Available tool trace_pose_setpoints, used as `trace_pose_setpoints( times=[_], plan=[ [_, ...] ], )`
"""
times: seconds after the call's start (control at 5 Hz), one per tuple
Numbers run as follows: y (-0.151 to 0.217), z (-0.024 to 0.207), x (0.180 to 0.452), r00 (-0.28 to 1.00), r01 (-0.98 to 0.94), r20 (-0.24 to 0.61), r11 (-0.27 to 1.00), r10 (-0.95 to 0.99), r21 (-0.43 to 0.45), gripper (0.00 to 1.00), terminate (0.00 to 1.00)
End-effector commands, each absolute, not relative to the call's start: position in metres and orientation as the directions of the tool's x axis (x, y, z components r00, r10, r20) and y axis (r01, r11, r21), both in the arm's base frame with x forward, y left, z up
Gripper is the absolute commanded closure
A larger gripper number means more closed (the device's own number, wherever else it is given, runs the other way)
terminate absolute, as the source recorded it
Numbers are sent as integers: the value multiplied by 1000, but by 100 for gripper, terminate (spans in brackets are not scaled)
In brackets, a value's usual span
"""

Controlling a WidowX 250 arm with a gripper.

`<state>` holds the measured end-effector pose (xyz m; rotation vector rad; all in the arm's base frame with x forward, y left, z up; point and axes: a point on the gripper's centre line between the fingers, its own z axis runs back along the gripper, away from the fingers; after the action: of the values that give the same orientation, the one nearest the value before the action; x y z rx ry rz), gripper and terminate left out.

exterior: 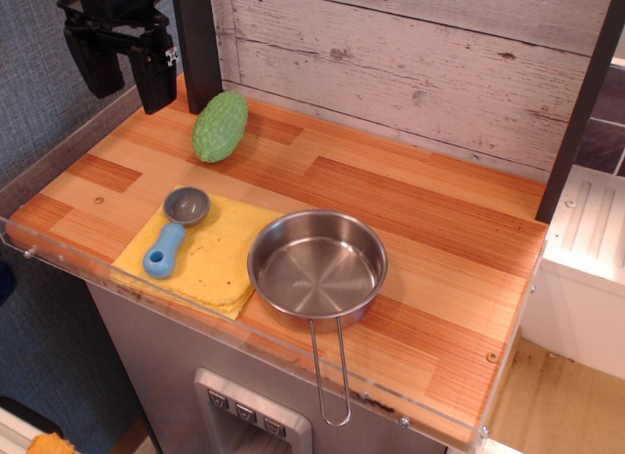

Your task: Move pot closer to cucumber. pot is very close to cucumber

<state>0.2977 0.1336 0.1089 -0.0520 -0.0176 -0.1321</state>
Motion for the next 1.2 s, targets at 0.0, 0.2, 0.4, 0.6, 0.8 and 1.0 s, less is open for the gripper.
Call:
trace_pose_setpoints(
  times=[0.0, 0.2, 0.4, 0.6, 0.8, 1.0],
  plan=[
    [134, 109, 298, 991, 132, 21, 990, -131, -51, 0, 0],
    [101, 95, 297, 983, 184, 26, 981, -183, -57, 0, 0],
    [70, 82, 293, 972, 236, 8, 970, -236, -62, 0, 0],
    [40, 74, 287, 955, 298, 5, 953, -298, -64, 0, 0],
    [25, 69, 287, 940, 342, 16, 939, -342, -45, 0, 0],
    [17, 63, 292, 923, 383, 37, 923, -382, -20, 0, 0]
  ],
)
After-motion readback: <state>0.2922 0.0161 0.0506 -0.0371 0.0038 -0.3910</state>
